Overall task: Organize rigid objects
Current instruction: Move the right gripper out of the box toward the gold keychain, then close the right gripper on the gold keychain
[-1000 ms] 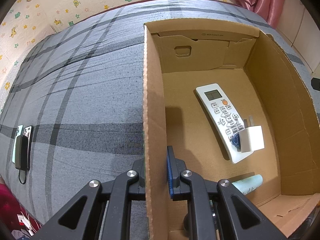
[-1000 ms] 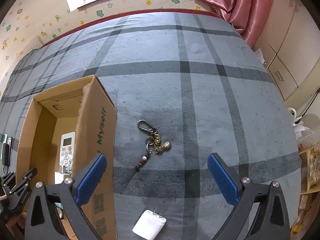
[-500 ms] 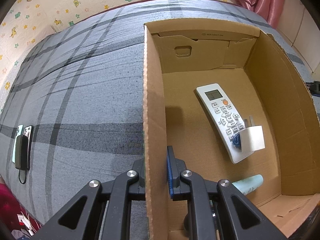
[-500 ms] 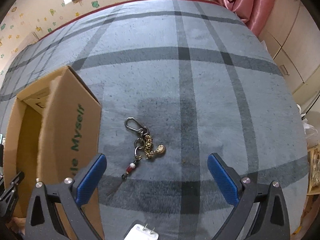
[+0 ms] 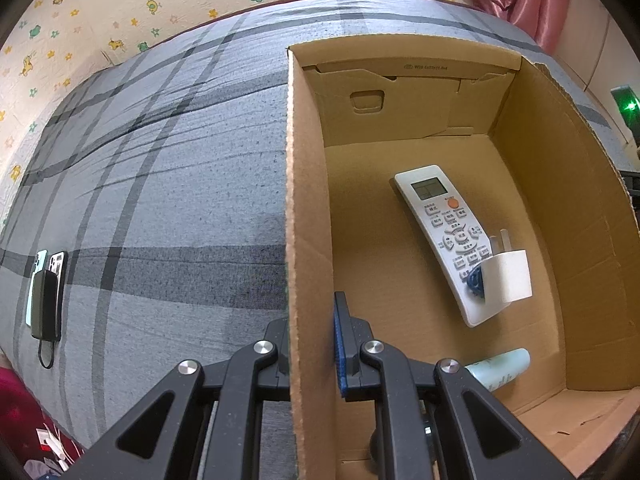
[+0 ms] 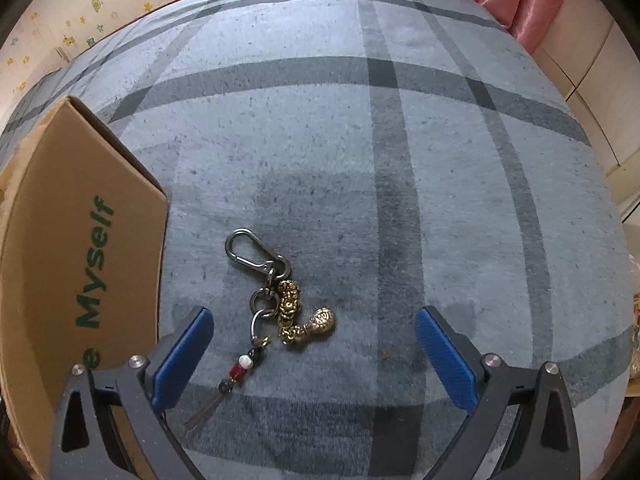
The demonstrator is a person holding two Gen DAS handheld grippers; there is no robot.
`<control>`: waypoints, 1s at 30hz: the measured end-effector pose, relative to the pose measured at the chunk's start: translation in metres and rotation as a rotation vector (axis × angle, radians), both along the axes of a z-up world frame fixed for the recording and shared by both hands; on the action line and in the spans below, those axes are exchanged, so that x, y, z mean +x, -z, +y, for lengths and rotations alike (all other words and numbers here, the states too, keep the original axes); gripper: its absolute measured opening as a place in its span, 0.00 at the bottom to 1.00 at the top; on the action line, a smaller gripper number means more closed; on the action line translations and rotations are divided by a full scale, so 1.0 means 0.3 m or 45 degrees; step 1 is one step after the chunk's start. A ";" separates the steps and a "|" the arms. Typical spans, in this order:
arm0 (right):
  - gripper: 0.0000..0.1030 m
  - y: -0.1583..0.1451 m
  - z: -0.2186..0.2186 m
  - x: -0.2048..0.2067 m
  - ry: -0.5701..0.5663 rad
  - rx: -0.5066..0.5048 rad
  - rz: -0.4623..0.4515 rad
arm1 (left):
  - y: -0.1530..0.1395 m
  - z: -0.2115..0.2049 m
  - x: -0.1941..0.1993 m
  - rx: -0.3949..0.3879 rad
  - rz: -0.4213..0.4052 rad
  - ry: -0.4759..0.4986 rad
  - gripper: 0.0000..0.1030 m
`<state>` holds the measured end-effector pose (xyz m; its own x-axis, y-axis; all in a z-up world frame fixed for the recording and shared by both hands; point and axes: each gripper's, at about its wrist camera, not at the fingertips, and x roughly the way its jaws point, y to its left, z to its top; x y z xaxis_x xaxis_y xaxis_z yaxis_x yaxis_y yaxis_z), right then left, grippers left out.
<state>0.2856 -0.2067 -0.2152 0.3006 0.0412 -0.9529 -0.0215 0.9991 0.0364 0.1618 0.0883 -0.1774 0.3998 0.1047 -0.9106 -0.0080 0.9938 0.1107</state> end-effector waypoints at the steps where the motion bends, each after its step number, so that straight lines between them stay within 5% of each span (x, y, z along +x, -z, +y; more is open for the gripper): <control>1: 1.00 0.007 0.003 0.004 -0.001 -0.002 0.003 | 0.000 0.001 -0.001 -0.002 0.000 0.000 0.13; 21: 0.93 0.111 0.035 0.046 -0.023 -0.039 0.064 | 0.003 0.006 -0.002 -0.006 -0.002 0.004 0.13; 23: 0.86 0.114 0.038 0.044 -0.028 -0.040 0.068 | 0.002 0.004 -0.003 -0.001 -0.002 0.007 0.13; 26: 0.60 0.105 0.041 0.041 -0.032 -0.047 0.065 | 0.000 0.001 -0.003 0.001 -0.002 0.005 0.13; 28: 0.26 0.087 0.035 0.035 -0.045 -0.036 0.065 | -0.001 -0.001 -0.004 0.006 -0.003 0.005 0.13; 30: 0.22 0.077 0.033 0.031 -0.046 -0.036 0.059 | -0.001 -0.002 -0.004 0.008 -0.003 0.004 0.13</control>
<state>0.2947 -0.1968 -0.2382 0.2547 0.0239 -0.9667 -0.0566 0.9983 0.0098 0.1607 0.0876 -0.1772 0.4026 0.1087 -0.9089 -0.0049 0.9932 0.1166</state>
